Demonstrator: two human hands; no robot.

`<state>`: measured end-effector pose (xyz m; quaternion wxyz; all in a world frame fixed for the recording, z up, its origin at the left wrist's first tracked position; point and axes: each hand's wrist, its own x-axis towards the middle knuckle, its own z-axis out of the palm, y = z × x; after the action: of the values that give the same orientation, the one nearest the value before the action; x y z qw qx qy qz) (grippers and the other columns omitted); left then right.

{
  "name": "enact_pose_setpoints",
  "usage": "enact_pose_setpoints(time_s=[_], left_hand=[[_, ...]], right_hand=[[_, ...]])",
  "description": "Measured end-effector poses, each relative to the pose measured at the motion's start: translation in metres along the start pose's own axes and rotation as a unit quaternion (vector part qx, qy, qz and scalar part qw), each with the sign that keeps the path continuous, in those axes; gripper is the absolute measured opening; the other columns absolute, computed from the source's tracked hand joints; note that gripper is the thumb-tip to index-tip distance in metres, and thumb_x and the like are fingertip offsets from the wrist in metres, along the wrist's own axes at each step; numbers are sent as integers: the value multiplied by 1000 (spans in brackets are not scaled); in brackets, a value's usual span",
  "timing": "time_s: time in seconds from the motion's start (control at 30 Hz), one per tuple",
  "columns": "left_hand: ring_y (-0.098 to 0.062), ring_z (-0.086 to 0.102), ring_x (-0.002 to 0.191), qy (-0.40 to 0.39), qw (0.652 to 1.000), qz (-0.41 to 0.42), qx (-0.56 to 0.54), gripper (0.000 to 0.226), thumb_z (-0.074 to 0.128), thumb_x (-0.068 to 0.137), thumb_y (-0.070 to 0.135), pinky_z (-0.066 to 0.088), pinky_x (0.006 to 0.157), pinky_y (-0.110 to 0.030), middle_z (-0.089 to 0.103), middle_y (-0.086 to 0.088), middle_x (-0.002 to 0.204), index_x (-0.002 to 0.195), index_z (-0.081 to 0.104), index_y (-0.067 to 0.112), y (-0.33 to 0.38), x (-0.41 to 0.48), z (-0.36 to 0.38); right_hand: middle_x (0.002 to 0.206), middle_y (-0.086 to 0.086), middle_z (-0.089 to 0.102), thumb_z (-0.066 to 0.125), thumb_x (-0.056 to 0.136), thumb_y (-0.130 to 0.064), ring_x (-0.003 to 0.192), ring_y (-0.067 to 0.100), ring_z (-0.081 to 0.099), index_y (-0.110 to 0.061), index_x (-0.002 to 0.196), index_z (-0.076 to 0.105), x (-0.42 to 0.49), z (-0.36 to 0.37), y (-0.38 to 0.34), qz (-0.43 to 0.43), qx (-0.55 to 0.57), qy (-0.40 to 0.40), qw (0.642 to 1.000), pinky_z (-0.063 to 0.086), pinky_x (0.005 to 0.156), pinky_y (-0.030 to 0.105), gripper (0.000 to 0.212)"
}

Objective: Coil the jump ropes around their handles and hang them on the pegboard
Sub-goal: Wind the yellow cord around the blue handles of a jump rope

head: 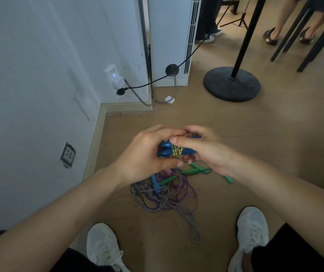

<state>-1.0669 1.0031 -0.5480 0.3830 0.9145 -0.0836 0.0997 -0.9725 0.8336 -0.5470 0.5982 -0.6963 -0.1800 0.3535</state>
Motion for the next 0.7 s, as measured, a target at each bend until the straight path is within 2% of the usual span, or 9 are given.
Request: enact_pose_setpoints(time_s=[0.1,0.17,0.23,0.27,0.33,0.4,0.47,0.57,0.7], left_hand=[[-16,67,93,11,1000,-14,-14,54,87,71,31,54,80,-43,69,4,104,120,67,22,1,1,-2],[-24,70,83,19,996,-51,-78,45,87,74,23,57,75,-47,72,-2,98,115,69,17,-1,1,-5],[-28,71,75,38,986,-93,-131,39,88,74,22,60,70,-47,73,-7,94,109,70,17,-1,3,-10],[-25,70,68,53,979,-112,-159,37,88,74,21,61,64,-40,73,-9,91,107,70,16,0,6,-13],[-13,66,54,85,952,-157,-249,29,80,77,10,52,49,-21,69,-12,83,103,68,8,3,9,-16],[-10,66,53,121,915,-206,-324,25,74,81,0,49,48,-14,68,-13,86,105,66,5,3,12,-19],[-14,68,61,151,900,-230,-338,27,76,81,5,52,55,-16,70,-13,93,106,68,9,-2,13,-22],[-16,70,67,189,893,-251,-324,33,78,81,10,55,60,-20,72,-11,95,112,66,6,-6,14,-28],[-15,69,64,223,887,-257,-313,36,78,82,10,51,55,-18,72,-9,94,114,64,3,-7,14,-32]], right_hand=[[93,13,71,71,89,-31,70,26,64,-8,109,68,0,-2,-1,7,13,-63,998,50,56,28,30],[89,14,69,60,92,-40,73,24,62,-7,109,65,0,-5,-3,28,47,-111,992,51,60,27,37],[100,17,66,52,92,-46,75,26,64,-7,114,62,1,-10,-5,54,106,-133,984,53,64,29,46],[110,20,63,51,92,-48,75,27,65,-7,119,60,2,-12,-5,65,133,-137,980,54,64,31,50],[128,22,60,52,89,-54,74,28,65,-10,130,55,4,-14,-3,81,147,-147,975,52,63,32,60],[130,19,63,51,87,-57,72,23,62,-15,136,53,4,-13,-1,86,113,-162,977,47,60,29,64],[124,15,68,56,89,-51,69,16,56,-15,134,54,4,-10,1,72,65,-160,982,40,56,25,58],[97,10,71,64,94,-29,69,13,45,-12,121,66,3,-8,6,21,-13,-130,991,31,56,25,32],[104,20,70,69,87,-29,77,12,58,-16,103,75,2,-7,11,2,-43,-131,991,38,65,25,21]])
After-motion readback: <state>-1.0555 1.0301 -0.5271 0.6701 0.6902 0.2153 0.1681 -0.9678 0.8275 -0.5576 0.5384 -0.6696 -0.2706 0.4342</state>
